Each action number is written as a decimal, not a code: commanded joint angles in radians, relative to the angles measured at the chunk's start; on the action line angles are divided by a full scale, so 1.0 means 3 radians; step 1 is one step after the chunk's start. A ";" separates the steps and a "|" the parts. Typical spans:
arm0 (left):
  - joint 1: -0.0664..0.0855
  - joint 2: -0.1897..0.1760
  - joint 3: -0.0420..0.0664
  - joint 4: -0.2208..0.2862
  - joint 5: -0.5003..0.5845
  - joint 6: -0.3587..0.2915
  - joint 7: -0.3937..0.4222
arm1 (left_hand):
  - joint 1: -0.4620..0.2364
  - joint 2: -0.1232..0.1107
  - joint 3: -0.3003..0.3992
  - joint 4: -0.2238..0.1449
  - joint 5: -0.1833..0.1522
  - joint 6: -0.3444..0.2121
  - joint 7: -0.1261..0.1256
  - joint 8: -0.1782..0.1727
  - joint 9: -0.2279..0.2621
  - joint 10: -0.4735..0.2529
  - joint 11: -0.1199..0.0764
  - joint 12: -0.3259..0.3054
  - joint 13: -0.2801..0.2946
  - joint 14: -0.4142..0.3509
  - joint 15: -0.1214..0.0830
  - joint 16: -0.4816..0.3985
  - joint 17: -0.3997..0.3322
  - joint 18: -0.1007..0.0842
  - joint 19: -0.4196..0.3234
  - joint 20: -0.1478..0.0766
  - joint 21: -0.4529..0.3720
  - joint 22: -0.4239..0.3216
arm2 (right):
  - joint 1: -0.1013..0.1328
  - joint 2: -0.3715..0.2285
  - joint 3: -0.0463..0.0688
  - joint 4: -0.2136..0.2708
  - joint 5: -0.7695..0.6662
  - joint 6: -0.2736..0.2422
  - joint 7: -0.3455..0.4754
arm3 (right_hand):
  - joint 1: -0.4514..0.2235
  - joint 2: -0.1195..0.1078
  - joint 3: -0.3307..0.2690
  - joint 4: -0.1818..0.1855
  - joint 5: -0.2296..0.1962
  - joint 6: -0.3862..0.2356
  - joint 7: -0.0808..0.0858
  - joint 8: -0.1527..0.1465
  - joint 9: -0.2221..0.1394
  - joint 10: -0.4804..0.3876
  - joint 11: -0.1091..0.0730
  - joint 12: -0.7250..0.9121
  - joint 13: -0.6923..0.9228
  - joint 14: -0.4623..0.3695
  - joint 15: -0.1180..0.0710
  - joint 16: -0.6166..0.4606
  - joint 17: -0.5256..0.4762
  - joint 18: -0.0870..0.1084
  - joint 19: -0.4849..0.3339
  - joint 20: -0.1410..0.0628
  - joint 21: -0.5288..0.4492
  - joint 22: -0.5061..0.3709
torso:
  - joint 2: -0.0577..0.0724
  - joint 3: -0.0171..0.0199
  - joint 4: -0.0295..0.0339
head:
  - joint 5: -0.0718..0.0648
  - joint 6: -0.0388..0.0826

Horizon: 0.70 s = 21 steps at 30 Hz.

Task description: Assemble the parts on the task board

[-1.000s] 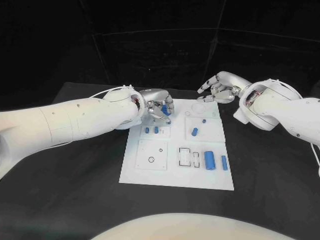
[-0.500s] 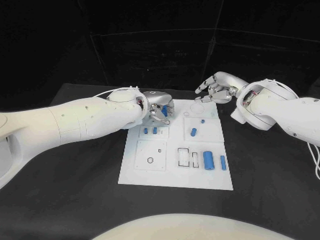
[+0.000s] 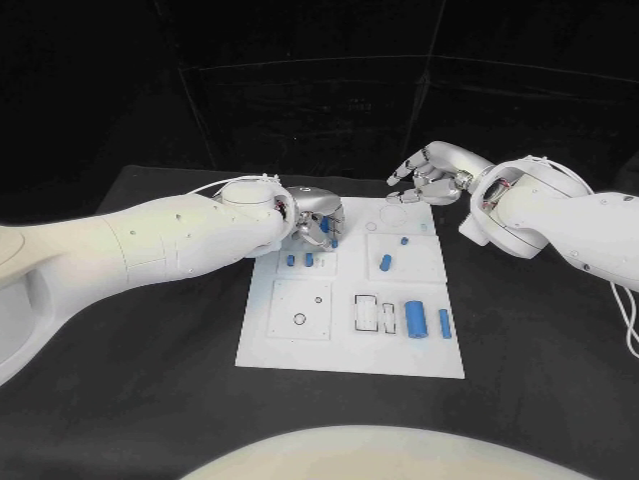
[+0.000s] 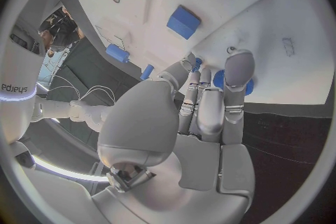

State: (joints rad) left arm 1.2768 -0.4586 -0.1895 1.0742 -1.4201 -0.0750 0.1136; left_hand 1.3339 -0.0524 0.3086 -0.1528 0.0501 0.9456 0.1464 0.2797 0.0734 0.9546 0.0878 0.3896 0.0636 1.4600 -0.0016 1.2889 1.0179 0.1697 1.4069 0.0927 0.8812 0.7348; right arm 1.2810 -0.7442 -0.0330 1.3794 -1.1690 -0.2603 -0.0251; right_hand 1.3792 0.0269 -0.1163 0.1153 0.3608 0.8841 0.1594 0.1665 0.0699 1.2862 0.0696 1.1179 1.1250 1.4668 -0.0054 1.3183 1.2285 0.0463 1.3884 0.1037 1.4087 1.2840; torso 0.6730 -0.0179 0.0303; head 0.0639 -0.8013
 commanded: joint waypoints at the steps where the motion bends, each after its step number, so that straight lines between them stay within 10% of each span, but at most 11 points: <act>1: -0.0008 0.0015 0.0002 -0.0021 -0.0043 0.0075 -0.0007 | -0.0032 -0.0003 0.0026 -0.0002 0.0001 0.0024 0.0001 -0.0020 -0.0006 0.0021 0.0004 -0.0026 -0.0005 0.0024 -0.0004 0.0004 -0.0007 -0.0070 0.0023 0.0000 0.0022 0.0009 | 0.0006 0.0005 0.0002 0.0003 0.0002 -0.0008 0.0032 | 0.0022 0.0017 0.0004 0.0013 0.0022 -0.0005 -0.0010 0.0019 -0.0004 -0.0019 -0.0013 -0.0012 -0.0002 0.0111 -0.0020 -0.0017 0.0002 0.0066 -0.0001 -0.0018 -0.0018 -0.0002 | -0.0003 0.0000 0.0007 | 0.0000 -0.0007; 21: -0.0028 0.0061 0.0003 -0.0073 -0.0043 0.0085 0.0023 | -0.0081 0.0027 0.0101 -0.0005 0.0000 0.0061 -0.0001 -0.0068 -0.0016 0.0082 0.0001 -0.0085 -0.0003 0.0036 -0.0006 0.0010 -0.0032 -0.0083 0.0041 -0.0002 0.0100 0.0102 | 0.0007 0.0017 0.0002 -0.0002 0.0002 -0.0003 0.0032 | 0.0022 0.0017 0.0004 0.0013 0.0022 -0.0005 -0.0010 0.0019 -0.0004 -0.0019 -0.0013 -0.0012 -0.0002 0.0111 -0.0020 -0.0017 0.0002 0.0066 -0.0001 -0.0018 -0.0018 -0.0002 | -0.0002 0.0002 0.0004 | 0.0001 -0.0016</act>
State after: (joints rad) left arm 1.2717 -0.4417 -0.1867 1.0542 -1.4247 -0.0710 0.1154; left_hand 1.3178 -0.0444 0.3318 -0.1544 0.0501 0.9586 0.1473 0.2633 0.0699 0.9723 0.0876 0.3695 0.0629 1.4599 -0.0016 1.2889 1.0089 0.1536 1.4139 0.0927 0.9065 0.7643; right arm 1.2810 -0.7404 -0.0329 1.3784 -1.1691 -0.2602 -0.0240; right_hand 1.3792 0.0269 -0.1163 0.1153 0.3608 0.8841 0.1594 0.1665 0.0699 1.2862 0.0696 1.1179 1.1251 1.4668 -0.0054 1.3183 1.2285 0.0464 1.3885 0.1037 1.4087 1.2841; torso 0.6723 -0.0174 0.0314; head 0.0648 -0.8052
